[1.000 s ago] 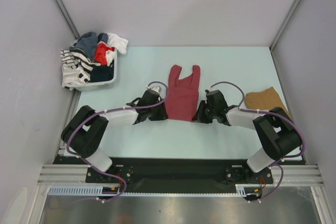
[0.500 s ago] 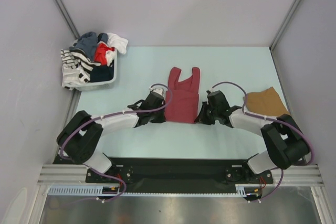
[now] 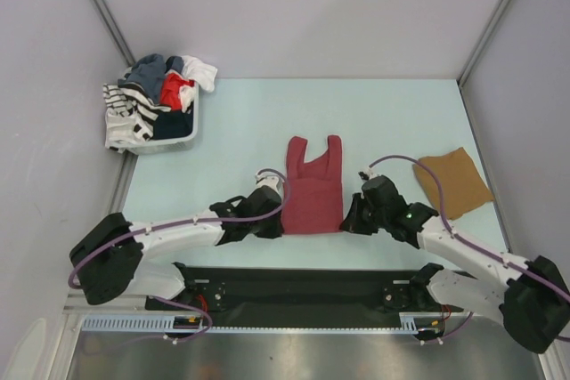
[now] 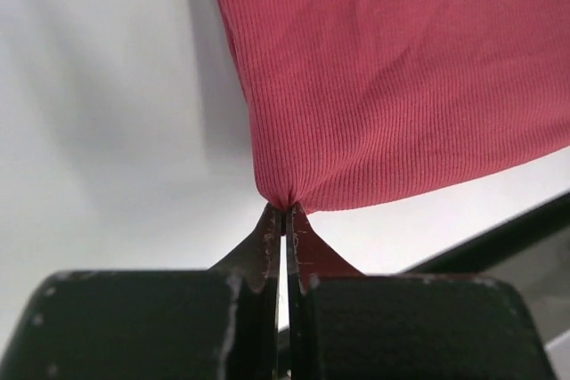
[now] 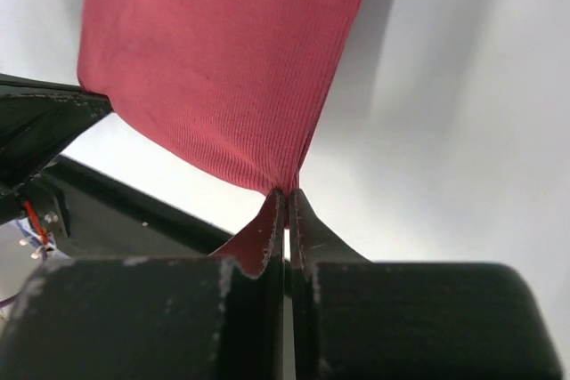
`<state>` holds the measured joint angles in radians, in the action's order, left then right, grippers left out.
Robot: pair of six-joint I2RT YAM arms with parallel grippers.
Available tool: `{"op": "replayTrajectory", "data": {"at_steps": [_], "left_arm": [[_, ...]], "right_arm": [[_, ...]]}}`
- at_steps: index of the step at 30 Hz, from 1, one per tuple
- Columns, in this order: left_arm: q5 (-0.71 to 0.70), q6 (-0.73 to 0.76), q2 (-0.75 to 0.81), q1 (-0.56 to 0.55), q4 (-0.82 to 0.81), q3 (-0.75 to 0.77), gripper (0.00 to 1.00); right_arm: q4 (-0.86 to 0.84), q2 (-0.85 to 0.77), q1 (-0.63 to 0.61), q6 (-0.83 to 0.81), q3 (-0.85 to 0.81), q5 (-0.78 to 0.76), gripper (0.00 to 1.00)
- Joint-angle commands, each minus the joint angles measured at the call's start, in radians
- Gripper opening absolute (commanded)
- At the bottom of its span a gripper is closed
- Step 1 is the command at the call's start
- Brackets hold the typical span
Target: Fold and stack the tank tops
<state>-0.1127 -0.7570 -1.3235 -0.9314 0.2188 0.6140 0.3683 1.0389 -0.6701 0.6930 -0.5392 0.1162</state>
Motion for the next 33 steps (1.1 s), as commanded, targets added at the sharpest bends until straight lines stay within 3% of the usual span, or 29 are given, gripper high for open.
{"op": "replayTrajectory", "data": {"at_steps": [1, 6, 10, 14, 20, 33], "left_arm": [[-0.035, -0.054, 0.069, -0.052, 0.073, 0.006, 0.0], [-0.048, -0.074, 0.151, -0.075, 0.134, 0.019, 0.0], [-0.074, -0.038, 0.185, -0.073, 0.218, 0.12, 0.0], [-0.097, 0.028, 0.136, -0.07, 0.315, 0.239, 0.0], [-0.038, 0.096, 0.067, -0.012, 0.312, 0.337, 0.0], [0.064, 0.212, -0.075, 0.16, 0.32, 0.516, 0.0]], "right_arm": [[0.139, -0.08, -0.031, 0.023, -0.033, -0.043, 0.01], [0.213, -0.128, -0.066, 0.028, -0.062, -0.073, 0.0], [0.261, -0.123, -0.066, -0.003, -0.152, -0.101, 0.0], [0.313, -0.085, -0.066, -0.044, -0.26, -0.115, 0.01], [0.327, 0.018, -0.008, -0.127, -0.393, -0.125, 0.01], [0.27, 0.174, 0.142, -0.214, -0.505, -0.029, 0.0]]}}
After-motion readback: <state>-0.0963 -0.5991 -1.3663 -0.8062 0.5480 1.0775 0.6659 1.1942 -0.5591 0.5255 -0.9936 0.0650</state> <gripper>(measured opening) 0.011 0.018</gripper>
